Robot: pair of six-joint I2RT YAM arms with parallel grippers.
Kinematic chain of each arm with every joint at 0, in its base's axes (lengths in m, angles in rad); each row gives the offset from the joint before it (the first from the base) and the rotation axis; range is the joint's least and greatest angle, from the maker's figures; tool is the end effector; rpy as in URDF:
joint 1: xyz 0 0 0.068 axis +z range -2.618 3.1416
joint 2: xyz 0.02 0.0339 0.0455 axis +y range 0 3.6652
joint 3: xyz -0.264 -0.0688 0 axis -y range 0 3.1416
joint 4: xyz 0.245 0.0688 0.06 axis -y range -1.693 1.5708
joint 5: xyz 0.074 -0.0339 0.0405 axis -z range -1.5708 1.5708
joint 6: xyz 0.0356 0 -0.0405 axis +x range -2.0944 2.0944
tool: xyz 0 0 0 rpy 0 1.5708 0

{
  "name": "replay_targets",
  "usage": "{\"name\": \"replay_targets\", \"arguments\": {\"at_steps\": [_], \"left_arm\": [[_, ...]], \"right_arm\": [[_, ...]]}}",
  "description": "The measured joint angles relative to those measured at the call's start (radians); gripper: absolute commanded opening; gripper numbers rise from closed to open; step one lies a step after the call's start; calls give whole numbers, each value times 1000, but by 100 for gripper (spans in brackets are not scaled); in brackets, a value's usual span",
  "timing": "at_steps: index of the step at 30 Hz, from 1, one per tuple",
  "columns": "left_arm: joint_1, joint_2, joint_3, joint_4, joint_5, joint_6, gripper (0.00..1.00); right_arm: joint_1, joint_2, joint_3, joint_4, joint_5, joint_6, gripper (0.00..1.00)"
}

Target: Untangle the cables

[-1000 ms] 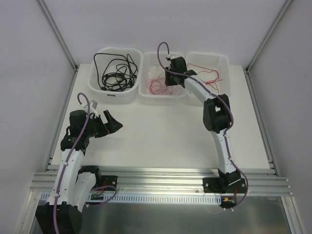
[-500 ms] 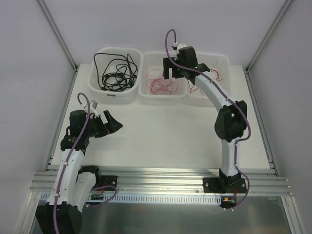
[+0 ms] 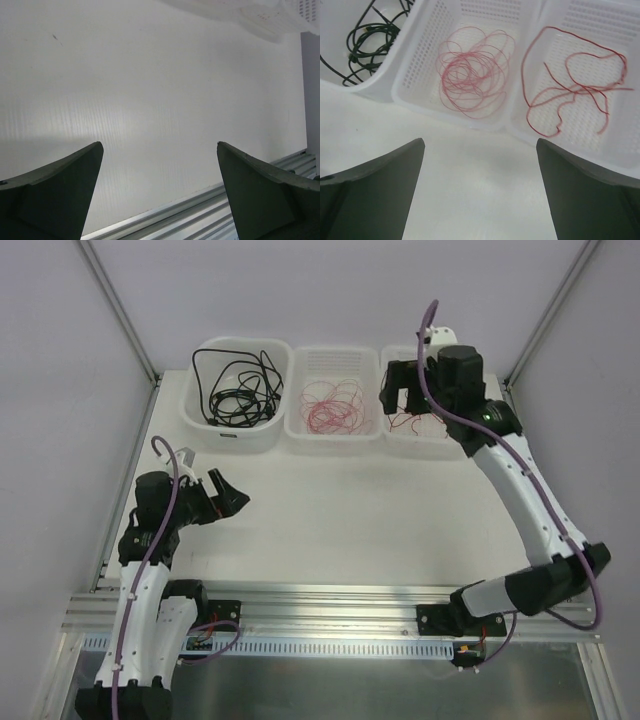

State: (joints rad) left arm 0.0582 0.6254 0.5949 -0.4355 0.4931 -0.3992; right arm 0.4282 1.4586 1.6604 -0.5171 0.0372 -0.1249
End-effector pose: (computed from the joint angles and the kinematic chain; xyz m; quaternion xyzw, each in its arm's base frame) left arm 0.1475 -0.0083 0.2732 -0.0624 0.8331 -0.2911 0.4662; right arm 0.2940 0.1328 0.4497 -0.2104 0.7814 0.0738 0.5828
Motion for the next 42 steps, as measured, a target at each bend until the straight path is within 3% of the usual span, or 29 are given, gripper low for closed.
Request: {"name": "replay_targets", "arguments": {"at_steps": [7, 12, 20, 28, 42], "left_arm": [[0, -187, 212, -150, -72, 23, 99], [0, -296, 371, -259, -196, 80, 99], [-47, -319, 441, -447, -389, 132, 99], [-119, -341, 465, -500, -496, 134, 99], [-151, -398, 444, -523, -580, 126, 99]], "right_arm": [[-38, -462, -190, -133, 159, -31, 100], [-38, -834, -279, -208, 293, -61, 100], [-38, -1269, -512, -318, 377, -93, 100], [-38, -1455, -627, -384, 387, -93, 100], [-38, -1455, -678, -401, 404, -93, 100]]}}
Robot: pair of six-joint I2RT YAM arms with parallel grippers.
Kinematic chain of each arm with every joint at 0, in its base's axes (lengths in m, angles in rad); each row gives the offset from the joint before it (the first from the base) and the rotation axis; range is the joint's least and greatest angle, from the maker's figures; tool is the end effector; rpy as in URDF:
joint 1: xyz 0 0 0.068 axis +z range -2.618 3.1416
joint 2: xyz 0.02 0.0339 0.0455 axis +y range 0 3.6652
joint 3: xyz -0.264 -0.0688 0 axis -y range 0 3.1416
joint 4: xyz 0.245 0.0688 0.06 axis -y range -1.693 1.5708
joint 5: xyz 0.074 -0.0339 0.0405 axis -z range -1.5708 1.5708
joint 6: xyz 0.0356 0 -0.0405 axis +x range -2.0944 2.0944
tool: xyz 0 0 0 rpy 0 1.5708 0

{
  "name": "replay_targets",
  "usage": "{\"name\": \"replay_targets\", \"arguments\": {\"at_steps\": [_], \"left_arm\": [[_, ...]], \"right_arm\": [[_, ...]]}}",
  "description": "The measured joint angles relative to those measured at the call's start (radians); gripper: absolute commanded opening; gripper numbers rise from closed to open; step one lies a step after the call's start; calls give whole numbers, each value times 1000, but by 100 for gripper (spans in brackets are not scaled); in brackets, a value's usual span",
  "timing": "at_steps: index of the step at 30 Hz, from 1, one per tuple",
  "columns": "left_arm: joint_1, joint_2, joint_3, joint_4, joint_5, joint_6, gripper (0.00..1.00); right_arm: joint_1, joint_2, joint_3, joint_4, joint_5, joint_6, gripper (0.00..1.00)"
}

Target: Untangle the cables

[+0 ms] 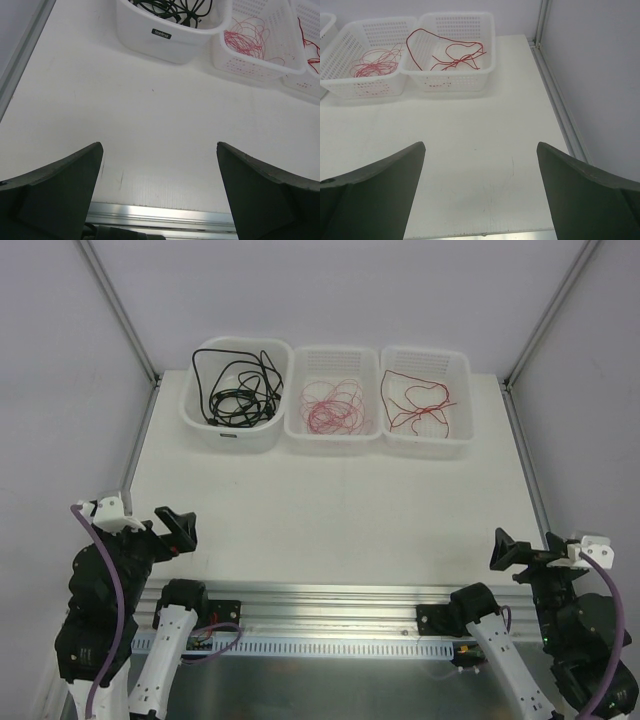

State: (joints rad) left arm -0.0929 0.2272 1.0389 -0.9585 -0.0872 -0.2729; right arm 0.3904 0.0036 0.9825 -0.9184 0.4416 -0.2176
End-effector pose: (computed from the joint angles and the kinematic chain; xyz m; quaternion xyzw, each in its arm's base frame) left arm -0.0035 0.0034 0.3760 -0.0963 0.7507 -0.0863 0.6478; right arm -0.0415 -0.0335 0.3577 -0.0480 0.6858 -0.0882 0.7208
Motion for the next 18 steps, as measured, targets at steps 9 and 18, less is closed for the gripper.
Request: {"name": "replay_targets", "arguments": {"at_steps": [9, 18], "left_arm": [[-6, -14, -27, -1, -29, -2, 99], [-7, -16, -39, 3, -31, -3, 99]], "right_arm": [[0, 0, -16, 1, 0, 0, 100], [0, 0, -26, 5, 0, 0, 99]]}}
